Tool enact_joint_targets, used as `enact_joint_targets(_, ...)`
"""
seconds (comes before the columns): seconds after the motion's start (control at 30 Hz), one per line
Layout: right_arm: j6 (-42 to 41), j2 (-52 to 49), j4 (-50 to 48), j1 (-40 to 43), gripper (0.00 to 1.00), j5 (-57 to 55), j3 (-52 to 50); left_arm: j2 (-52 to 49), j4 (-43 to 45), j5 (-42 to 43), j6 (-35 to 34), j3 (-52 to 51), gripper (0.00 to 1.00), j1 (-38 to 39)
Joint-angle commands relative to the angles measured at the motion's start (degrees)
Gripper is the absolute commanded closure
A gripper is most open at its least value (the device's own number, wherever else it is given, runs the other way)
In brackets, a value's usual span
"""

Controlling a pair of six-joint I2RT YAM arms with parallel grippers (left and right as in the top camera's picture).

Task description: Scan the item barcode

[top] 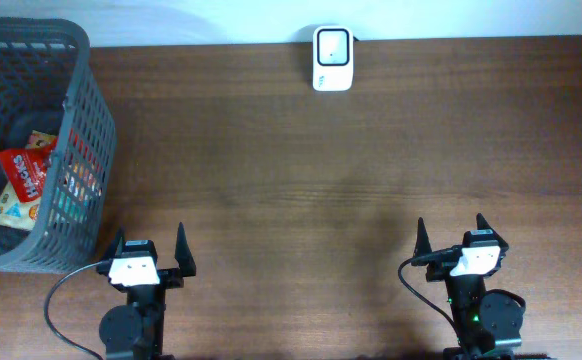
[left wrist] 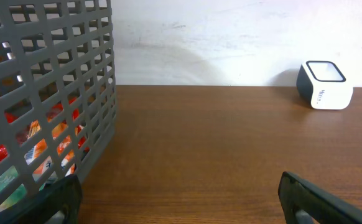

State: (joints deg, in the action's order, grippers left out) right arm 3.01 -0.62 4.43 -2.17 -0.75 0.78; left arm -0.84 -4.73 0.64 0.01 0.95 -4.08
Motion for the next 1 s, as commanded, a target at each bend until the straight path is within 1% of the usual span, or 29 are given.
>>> enact_joint_targets(0.0, 0.0, 0.3, 0.2, 0.3, 0.02, -0.3, -0.5, 0.5, 0.0, 0.0, 0.9, -0.4, 0.01, 0.2)
enact_joint_targets(0.17, 0.0, 0.3, 0.2, 0.3, 0.01, -0.3, -0.5, 0.5, 0.4, 0.8, 0.3, -0.4, 0.01, 0.2)
enact_joint_targets(0.23, 0.0, 0.3, 0.2, 0.3, 0.02, -0.3, -0.5, 0.5, 1.2, 8.5, -2.7, -0.4, 0.01, 0.3)
enact_joint_targets(0.27, 0.0, 0.3, 0.2, 0.3, 0.02, -0.3, -0.5, 0.5, 2.6, 14.0, -3.7, -0.4, 0.01, 0.3)
enact_joint_targets(0.33, 0.0, 0.3, 0.2, 0.3, 0.02, -0.3, -0.5, 0.5, 7.9, 25.2, -3.7, -0.4, 0.01, 0.3)
enact_joint_targets(0.4, 0.0, 0.3, 0.2, 0.3, 0.02, -0.3, -0.5, 0.5, 15.3, 32.3, -3.7, -0.4, 0.01, 0.3)
enact_joint_targets(0.43, 0.0, 0.3, 0.2, 0.3, 0.02, -0.3, -0.5, 0.5, 19.4, 34.2, -3.7, -0.4, 0.01, 0.3)
enact_joint_targets(0.5, 0.0, 0.3, 0.2, 0.3, 0.02, -0.3, -0.5, 0.5, 27.7, 35.2, -3.7, -0.2, 0.01, 0.3)
enact_joint_targets(0.57, 0.0, 0.3, 0.2, 0.3, 0.02, -0.3, -0.5, 0.5, 31.1, 35.2, -3.7, 1.1, 0.01, 0.3)
enact_joint_targets(0.67, 0.0, 0.3, 0.2, 0.3, 0.02, -0.3, -0.5, 0.0, 27.8, 34.9, -2.8, 6.3, 0.01, 0.3)
enact_joint_targets(0.73, 0.0, 0.3, 0.2, 0.3, 0.02, -0.3, -0.5, -1.6, 22.2, 34.7, 2.1, 11.9, 0.01, 0.3)
enact_joint_targets(0.77, 0.0, 0.3, 0.2, 0.3, 0.02, -0.3, -0.5, -3.3, 17.6, 33.4, 5.2, 16.2, 0.01, 0.3)
enact_joint_targets(0.83, 0.0, 0.3, 0.2, 0.3, 0.02, -0.3, -0.5, -6.8, 10.1, 29.1, 8.1, 23.5, 0.01, 0.3)
enact_joint_targets(0.9, 0.0, 0.3, 0.2, 0.3, 0.02, -0.3, -0.5, -10.7, 2.8, 24.1, 8.7, 30.0, 0.01, 0.3)
enact_joint_targets(0.97, 0.0, 0.3, 0.2, 0.3, 0.02, -0.3, -0.5, -18.6, -9.8, 17.8, 8.8, 40.7, 0.01, 0.3)
